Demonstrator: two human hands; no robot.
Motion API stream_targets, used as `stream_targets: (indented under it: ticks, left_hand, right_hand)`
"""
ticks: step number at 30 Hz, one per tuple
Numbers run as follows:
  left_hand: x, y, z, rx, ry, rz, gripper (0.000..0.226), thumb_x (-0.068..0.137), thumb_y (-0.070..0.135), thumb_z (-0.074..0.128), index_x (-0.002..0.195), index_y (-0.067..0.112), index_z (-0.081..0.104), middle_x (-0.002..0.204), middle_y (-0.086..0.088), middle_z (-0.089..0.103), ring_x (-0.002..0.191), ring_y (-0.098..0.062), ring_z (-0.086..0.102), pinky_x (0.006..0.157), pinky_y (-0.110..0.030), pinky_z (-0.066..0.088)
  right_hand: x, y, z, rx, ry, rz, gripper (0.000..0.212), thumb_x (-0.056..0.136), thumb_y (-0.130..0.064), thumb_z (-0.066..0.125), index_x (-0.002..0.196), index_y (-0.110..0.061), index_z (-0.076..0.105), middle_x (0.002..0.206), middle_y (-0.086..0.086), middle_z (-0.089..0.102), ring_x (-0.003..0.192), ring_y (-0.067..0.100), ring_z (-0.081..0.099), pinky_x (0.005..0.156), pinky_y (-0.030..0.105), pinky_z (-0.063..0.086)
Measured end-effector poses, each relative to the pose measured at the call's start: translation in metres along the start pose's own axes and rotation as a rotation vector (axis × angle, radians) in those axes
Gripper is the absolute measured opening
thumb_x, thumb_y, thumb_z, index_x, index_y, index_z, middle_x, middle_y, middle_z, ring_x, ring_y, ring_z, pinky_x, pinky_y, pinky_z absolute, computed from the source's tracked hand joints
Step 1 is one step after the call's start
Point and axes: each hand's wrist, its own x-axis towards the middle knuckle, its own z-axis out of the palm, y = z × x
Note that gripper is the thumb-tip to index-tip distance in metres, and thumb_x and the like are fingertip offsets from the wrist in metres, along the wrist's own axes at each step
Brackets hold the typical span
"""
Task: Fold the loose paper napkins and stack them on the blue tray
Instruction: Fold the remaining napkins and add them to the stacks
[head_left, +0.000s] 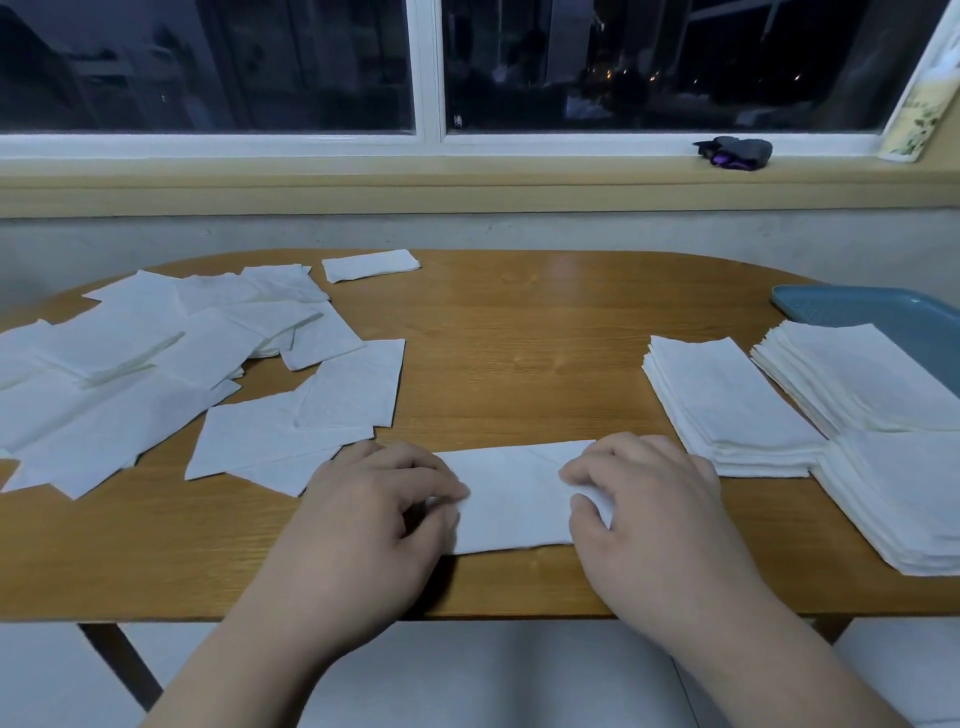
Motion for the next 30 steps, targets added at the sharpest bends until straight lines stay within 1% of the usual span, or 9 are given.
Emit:
stream_targets:
  ticks: [6, 9, 12, 17, 21, 23, 25, 26, 30]
  left_hand:
    - [-0.008, -0.005, -0.007, -0.074, 0.06, -0.01, 0.023, 0.083, 0.044, 0.054, 0.095, 0.043, 0.073, 0.11, 0.037, 0.057, 0.113, 0.004, 0.045, 0.095, -0.026, 0.039]
    - [-0.018, -0.009, -0.016, -0.101, 0.105, -0.033, 0.021, 0.083, 0.044, 0.054, 0.089, 0.041, 0.073, 0.106, 0.035, 0.06, 0.111, 0.001, 0.048, 0.092, -0.025, 0.041]
    - [-0.03, -0.02, -0.027, -0.076, 0.124, -0.059, 0.025, 0.082, 0.049, 0.05, 0.087, 0.042, 0.073, 0.103, 0.035, 0.06, 0.108, 0.0, 0.049, 0.089, -0.025, 0.041]
    - [-0.046, -0.039, -0.046, -0.056, 0.222, -0.178, 0.012, 0.089, 0.035, 0.064, 0.085, 0.041, 0.073, 0.093, 0.031, 0.062, 0.101, 0.005, 0.048, 0.084, -0.016, 0.037]
    - [-0.049, -0.05, -0.057, -0.084, 0.252, -0.221, 0.013, 0.089, 0.032, 0.062, 0.084, 0.038, 0.073, 0.089, 0.028, 0.063, 0.099, 0.004, 0.049, 0.088, -0.024, 0.041]
    - [-0.048, -0.052, -0.059, -0.1, 0.26, -0.224, 0.014, 0.089, 0.032, 0.06, 0.086, 0.039, 0.072, 0.09, 0.027, 0.062, 0.099, 0.003, 0.048, 0.091, -0.028, 0.041]
    - [-0.048, -0.054, -0.061, -0.117, 0.264, -0.233, 0.014, 0.09, 0.034, 0.059, 0.088, 0.038, 0.071, 0.092, 0.026, 0.062, 0.099, 0.002, 0.048, 0.092, -0.03, 0.042]
    - [-0.047, -0.056, -0.062, -0.121, 0.26, -0.24, 0.014, 0.091, 0.035, 0.058, 0.09, 0.038, 0.072, 0.093, 0.025, 0.062, 0.099, 0.002, 0.048, 0.092, -0.03, 0.042]
    - [-0.046, -0.06, -0.063, -0.136, 0.259, -0.25, 0.016, 0.091, 0.038, 0.056, 0.093, 0.037, 0.072, 0.094, 0.022, 0.063, 0.099, 0.0, 0.048, 0.092, -0.03, 0.042]
  right_hand:
    - [-0.002, 0.0, -0.002, 0.055, 0.044, -0.007, 0.027, 0.093, -0.017, 0.051, 0.1, -0.034, 0.07, 0.103, -0.028, 0.055, 0.107, -0.002, 0.04, 0.095, 0.02, 0.021]
    - [-0.004, -0.006, -0.004, 0.044, 0.098, -0.08, 0.028, 0.088, -0.02, 0.048, 0.094, -0.033, 0.072, 0.098, -0.028, 0.058, 0.104, -0.003, 0.042, 0.092, 0.016, 0.023]
    - [-0.001, -0.028, -0.007, 0.053, 0.116, -0.128, 0.027, 0.087, -0.026, 0.048, 0.095, -0.033, 0.073, 0.097, -0.028, 0.058, 0.103, -0.004, 0.041, 0.09, 0.025, 0.031]
    - [0.029, -0.095, -0.005, 0.073, -0.066, -0.233, 0.026, 0.096, -0.034, 0.049, 0.114, -0.034, 0.069, 0.114, -0.024, 0.058, 0.115, 0.0, 0.04, 0.103, 0.026, 0.035]
    - [0.071, -0.129, 0.009, -0.025, -0.173, -0.23, 0.032, 0.097, -0.033, 0.046, 0.124, -0.033, 0.064, 0.125, -0.017, 0.058, 0.12, 0.012, 0.043, 0.101, 0.031, 0.04]
    - [0.09, -0.136, 0.022, -0.089, -0.254, -0.199, 0.028, 0.095, -0.029, 0.046, 0.114, -0.031, 0.067, 0.119, -0.012, 0.061, 0.117, 0.018, 0.047, 0.092, 0.033, 0.044]
    - [0.105, -0.14, 0.035, -0.161, -0.306, -0.16, 0.021, 0.091, -0.021, 0.046, 0.09, -0.021, 0.067, 0.099, -0.004, 0.065, 0.103, 0.024, 0.052, 0.072, 0.03, 0.043]
    - [0.11, -0.14, 0.04, -0.182, -0.31, -0.142, 0.019, 0.088, -0.018, 0.046, 0.087, -0.015, 0.065, 0.093, 0.0, 0.065, 0.096, 0.025, 0.054, 0.067, 0.031, 0.044]
    - [0.117, -0.142, 0.048, -0.245, -0.269, -0.147, 0.021, 0.09, -0.023, 0.05, 0.086, -0.018, 0.069, 0.09, -0.004, 0.067, 0.084, 0.018, 0.061, 0.072, 0.037, 0.054]
